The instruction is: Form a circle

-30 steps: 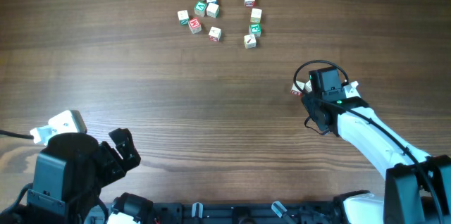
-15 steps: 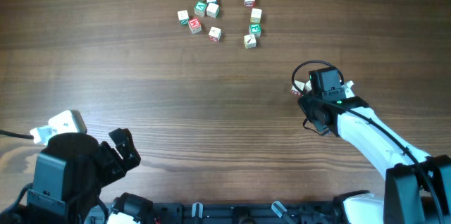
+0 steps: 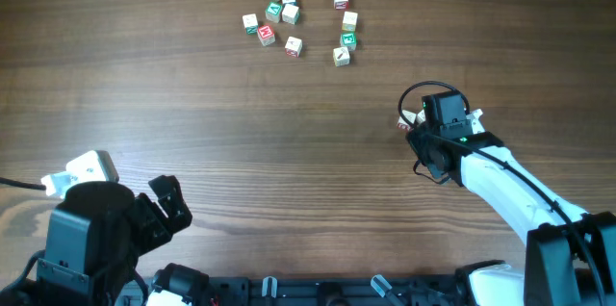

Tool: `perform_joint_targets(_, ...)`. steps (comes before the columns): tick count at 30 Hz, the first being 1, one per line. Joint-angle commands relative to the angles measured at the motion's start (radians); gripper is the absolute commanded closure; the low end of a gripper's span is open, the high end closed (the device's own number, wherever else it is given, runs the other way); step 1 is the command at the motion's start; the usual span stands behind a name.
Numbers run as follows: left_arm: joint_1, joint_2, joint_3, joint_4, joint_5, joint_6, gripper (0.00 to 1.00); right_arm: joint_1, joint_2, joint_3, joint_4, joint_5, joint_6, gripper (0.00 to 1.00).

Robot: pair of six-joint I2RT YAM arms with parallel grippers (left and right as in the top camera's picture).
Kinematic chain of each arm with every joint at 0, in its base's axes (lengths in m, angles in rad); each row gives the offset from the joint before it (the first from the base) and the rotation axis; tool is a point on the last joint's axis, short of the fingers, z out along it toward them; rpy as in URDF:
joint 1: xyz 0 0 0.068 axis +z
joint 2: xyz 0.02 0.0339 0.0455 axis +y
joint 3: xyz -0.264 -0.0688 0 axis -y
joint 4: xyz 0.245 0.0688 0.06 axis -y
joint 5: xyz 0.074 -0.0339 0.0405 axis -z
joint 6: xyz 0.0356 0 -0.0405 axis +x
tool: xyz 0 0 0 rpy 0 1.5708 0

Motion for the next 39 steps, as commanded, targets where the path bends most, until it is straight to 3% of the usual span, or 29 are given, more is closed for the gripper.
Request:
perform_joint_targets(1,0.005,0.002,0.0,0.002,0.005,-0.013,0.0,0.004,0.011,0.001,0.007,-0.005,-0.006,0.96)
perform_joint_targets(8,0.005,0.002,0.0,0.002,0.005,-0.013,0.0,0.004,0.011,0.002,-0.011,-0.031,-0.006,0.96)
perform_joint_targets(12,0.005,0.002,0.0,0.002,0.005,-0.013,0.0,0.004,-0.067,0.034,-0.122,-0.053,-0.068,0.96)
perform_joint_targets(14,0.005,0.002,0.0,0.002,0.005,-0.013,0.0,0.004,-0.229,0.089,-0.238,0.109,-0.07,0.96)
perform_joint_targets(18,0.005,0.002,0.0,0.002,0.005,-0.013,0.0,0.004,-0.36,0.09,-0.224,0.301,-0.077,0.96)
perform_joint_targets(25,0.005,0.002,0.0,0.002,0.005,-0.013,0.0,0.004,-0.125,0.073,-0.022,0.312,-0.086,0.96)
perform_joint_targets(28,0.005,0.002,0.0,0.002,0.005,-0.013,0.0,0.004,-0.068,0.073,0.098,0.261,-0.193,0.96)
perform_joint_targets(35,0.005,0.002,0.0,0.002,0.005,-0.013,0.0,0.004,-0.06,0.073,0.092,0.28,-0.179,0.96)
perform_joint_targets(39,0.005,0.002,0.0,0.002,0.005,-0.013,0.0,0.004,-0.029,0.073,0.155,0.136,-0.233,0.96)
